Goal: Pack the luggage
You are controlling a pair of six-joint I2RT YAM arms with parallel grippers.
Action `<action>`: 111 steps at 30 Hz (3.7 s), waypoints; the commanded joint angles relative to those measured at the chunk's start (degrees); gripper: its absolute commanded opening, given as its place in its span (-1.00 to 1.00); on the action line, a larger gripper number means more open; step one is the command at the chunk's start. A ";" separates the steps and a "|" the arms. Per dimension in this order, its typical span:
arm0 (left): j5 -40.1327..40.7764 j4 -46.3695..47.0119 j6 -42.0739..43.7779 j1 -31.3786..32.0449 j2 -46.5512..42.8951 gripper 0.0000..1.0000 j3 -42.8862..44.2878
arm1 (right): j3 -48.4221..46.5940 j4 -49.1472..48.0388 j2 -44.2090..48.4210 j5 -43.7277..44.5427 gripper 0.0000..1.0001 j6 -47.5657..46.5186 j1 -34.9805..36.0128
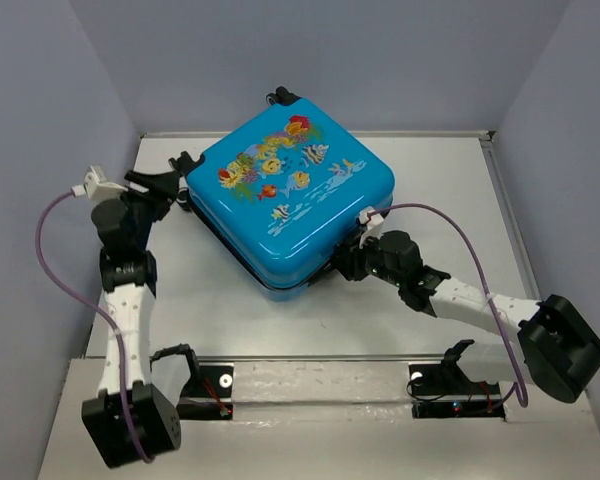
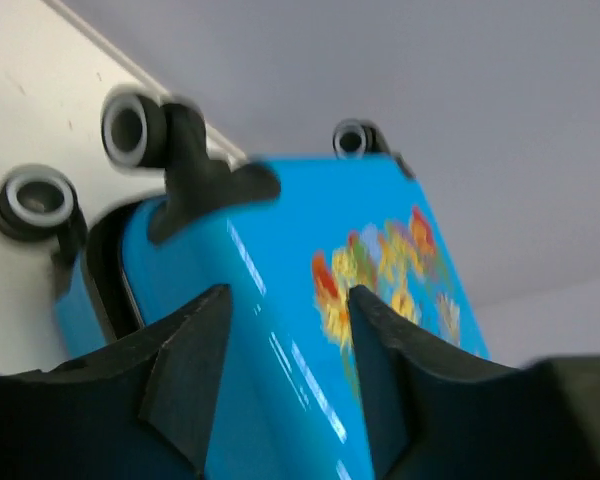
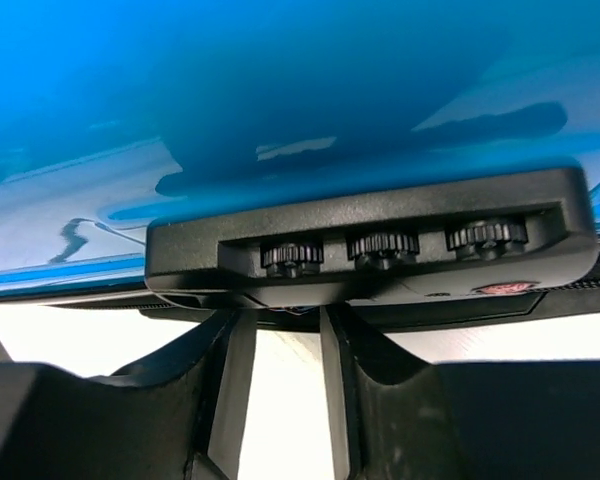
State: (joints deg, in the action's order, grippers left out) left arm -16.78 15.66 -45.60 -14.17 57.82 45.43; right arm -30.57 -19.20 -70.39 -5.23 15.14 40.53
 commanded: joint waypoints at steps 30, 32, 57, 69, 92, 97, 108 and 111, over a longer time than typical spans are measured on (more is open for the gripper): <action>19.58 21.69 -7.48 50.64 -3.78 -0.53 -30.14 | -1.42 3.19 1.75 4.87 -0.86 6.48 20.88; 20.46 22.48 -7.83 52.66 -1.49 -0.54 -28.82 | -2.65 4.26 0.17 9.27 -0.86 7.62 24.75; 1.41 -12.66 13.52 31.78 -7.11 0.93 -8.00 | -9.34 -10.68 -8.27 36.09 -0.86 9.03 32.60; -6.87 -4.15 3.86 11.19 13.17 0.98 9.13 | -9.34 -8.13 -8.62 34.77 -0.86 9.21 31.98; -6.69 4.99 -7.30 12.94 44.65 0.80 30.15 | -5.47 -4.01 -5.20 30.46 -0.86 12.28 31.98; -5.20 8.06 -10.82 13.82 47.73 0.48 31.91 | -5.38 3.37 -2.30 30.46 -0.22 14.39 31.98; 3.58 14.84 -7.05 16.20 41.86 -0.88 22.08 | -10.39 33.69 14.30 34.14 0.99 22.21 30.58; 6.39 16.76 -5.46 16.02 36.67 -0.89 15.34 | -10.74 36.08 21.24 32.85 0.99 22.66 23.23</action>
State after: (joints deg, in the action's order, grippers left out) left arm -15.35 25.08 -62.50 0.27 103.72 69.19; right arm -38.13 9.19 -56.93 26.28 34.74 71.40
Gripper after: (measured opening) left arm 0.604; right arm 0.995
